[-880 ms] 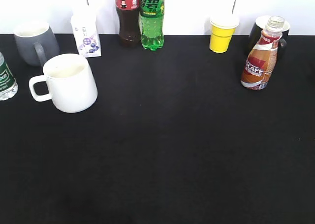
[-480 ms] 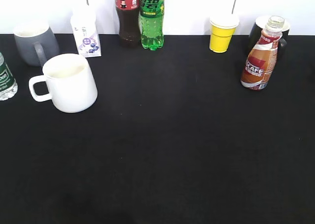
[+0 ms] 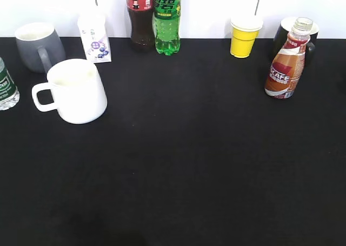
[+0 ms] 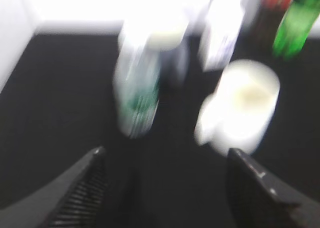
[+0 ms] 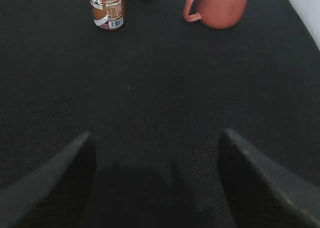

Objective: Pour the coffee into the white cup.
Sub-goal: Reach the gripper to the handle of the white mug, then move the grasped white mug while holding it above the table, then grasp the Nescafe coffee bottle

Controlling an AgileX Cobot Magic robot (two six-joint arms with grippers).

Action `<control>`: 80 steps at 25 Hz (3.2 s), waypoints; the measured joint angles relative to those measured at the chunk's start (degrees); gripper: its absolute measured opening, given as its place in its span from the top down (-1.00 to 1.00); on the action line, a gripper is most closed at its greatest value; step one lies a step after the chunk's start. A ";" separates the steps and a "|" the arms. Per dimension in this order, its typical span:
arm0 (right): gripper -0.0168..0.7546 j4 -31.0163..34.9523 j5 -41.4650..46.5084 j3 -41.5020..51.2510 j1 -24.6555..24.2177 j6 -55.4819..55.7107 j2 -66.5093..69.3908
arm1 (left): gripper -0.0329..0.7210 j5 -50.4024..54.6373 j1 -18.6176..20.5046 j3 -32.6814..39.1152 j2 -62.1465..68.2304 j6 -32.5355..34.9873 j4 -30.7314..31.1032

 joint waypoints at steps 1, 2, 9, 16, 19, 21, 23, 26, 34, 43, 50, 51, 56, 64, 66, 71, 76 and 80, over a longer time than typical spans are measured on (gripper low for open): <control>-0.54 0.00 0.00 0.00 0.00 0.00 0.00 | -0.57 -5.86 -0.38 -0.05 3.85 0.88 -1.41; -0.54 0.00 0.00 0.00 0.00 0.00 0.00 | -0.57 -11.84 -1.11 0.38 7.20 1.30 -2.13; -0.54 0.00 0.00 0.00 0.00 0.00 0.00 | -0.57 -52.65 -8.65 26.28 14.94 1.65 -3.68; -0.54 0.00 0.00 0.00 0.00 0.00 0.00 | -0.57 -75.39 -8.65 27.43 40.89 -5.17 5.36; -0.54 0.00 0.00 0.00 0.00 0.00 0.00 | -0.57 -86.54 -8.65 27.43 50.33 -7.26 9.13; -0.54 0.00 0.00 0.00 0.00 0.00 0.00 | -0.57 -92.64 -8.65 27.43 56.11 -7.36 8.56; -0.54 0.00 0.00 0.00 0.00 0.00 0.00 | -0.57 -99.13 -8.65 27.31 61.54 -7.41 6.49; -0.54 0.00 0.00 0.00 0.00 0.00 0.00 | -0.57 -101.32 -8.65 25.31 65.56 -7.41 4.67; -0.54 0.00 0.00 0.00 0.00 0.00 0.00 | -0.36 -101.45 -8.65 19.53 71.04 -5.92 4.55; -0.54 0.00 0.00 0.00 0.00 0.00 0.00 | 0.31 -101.97 -8.65 8.60 80.49 -5.19 4.68; -0.54 0.00 0.00 0.00 0.00 0.00 0.00 | 0.73 -102.51 -8.60 8.42 79.51 -4.74 13.24; -0.54 0.00 0.00 0.00 0.00 0.00 0.00 | 0.73 -102.51 -8.60 8.42 77.88 -4.93 16.79; -0.54 0.00 0.00 0.00 0.00 0.00 0.00 | 0.73 -102.75 -9.99 7.90 71.30 -10.95 31.47; -0.54 1.55 -11.25 -1.52 0.00 0.00 7.88 | 0.73 -93.40 -16.61 -4.29 71.30 -13.17 36.20; -0.54 8.32 -25.02 -1.57 0.00 0.00 21.07 | 0.74 -91.90 -16.61 -4.36 71.30 -13.36 36.20; -0.54 12.16 -54.99 0.07 0.06 -8.76 49.60 | 0.74 -91.63 -16.61 -4.38 71.30 -13.96 36.20; -0.54 12.11 -87.21 7.82 0.06 -9.23 68.30 | 0.74 -91.34 -16.61 -4.38 71.30 -14.07 36.25; -0.54 -2.17 -102.55 7.96 0.06 2.14 86.44 | 0.74 -91.34 -16.61 -4.38 71.30 -14.07 36.25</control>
